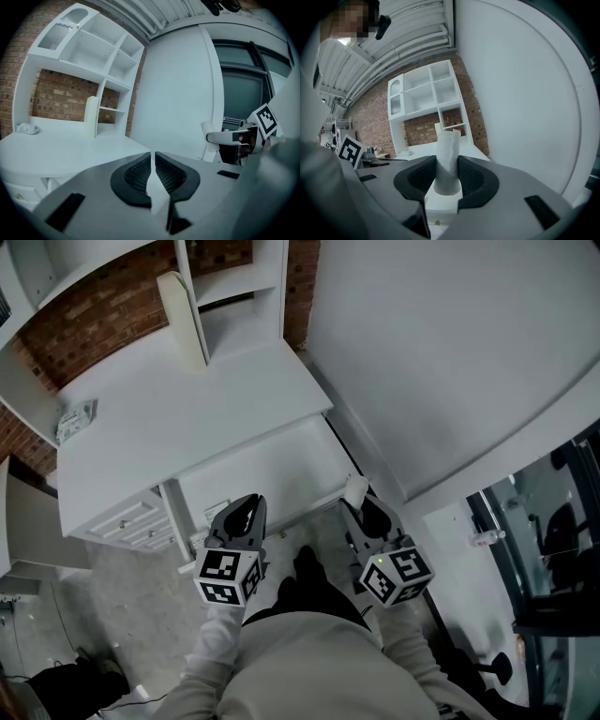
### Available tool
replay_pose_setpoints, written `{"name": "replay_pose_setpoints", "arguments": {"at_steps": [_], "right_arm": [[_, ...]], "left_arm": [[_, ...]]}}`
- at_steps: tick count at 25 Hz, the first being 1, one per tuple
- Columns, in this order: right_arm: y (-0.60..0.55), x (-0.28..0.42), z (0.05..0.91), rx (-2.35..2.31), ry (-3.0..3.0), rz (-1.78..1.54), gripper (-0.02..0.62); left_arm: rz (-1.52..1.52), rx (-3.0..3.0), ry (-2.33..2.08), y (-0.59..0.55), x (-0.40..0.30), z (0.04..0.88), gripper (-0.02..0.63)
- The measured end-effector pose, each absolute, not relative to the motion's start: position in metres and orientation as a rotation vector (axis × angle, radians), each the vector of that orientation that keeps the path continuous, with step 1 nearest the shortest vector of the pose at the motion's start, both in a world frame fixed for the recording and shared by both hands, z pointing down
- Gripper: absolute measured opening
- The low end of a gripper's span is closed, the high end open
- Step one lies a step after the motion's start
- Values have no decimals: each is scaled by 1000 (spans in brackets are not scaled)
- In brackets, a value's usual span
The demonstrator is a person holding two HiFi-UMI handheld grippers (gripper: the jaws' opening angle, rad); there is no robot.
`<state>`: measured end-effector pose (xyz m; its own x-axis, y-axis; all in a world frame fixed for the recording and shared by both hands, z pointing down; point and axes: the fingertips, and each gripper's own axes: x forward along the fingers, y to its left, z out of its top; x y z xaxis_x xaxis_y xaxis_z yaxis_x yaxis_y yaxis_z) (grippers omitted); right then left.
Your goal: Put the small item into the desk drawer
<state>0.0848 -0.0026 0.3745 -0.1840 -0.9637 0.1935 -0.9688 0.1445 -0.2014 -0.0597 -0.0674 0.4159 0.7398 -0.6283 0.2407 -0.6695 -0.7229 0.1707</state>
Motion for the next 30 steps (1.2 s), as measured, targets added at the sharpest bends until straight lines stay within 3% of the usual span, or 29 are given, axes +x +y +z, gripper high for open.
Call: {"name": "replay_pose_setpoints", "arguments": {"at_steps": [30], "right_arm": [[-164,129,416,1782,-2426,546,161]], "left_arm": [[276,2578,-1172,-194,-19,433,41]]}}
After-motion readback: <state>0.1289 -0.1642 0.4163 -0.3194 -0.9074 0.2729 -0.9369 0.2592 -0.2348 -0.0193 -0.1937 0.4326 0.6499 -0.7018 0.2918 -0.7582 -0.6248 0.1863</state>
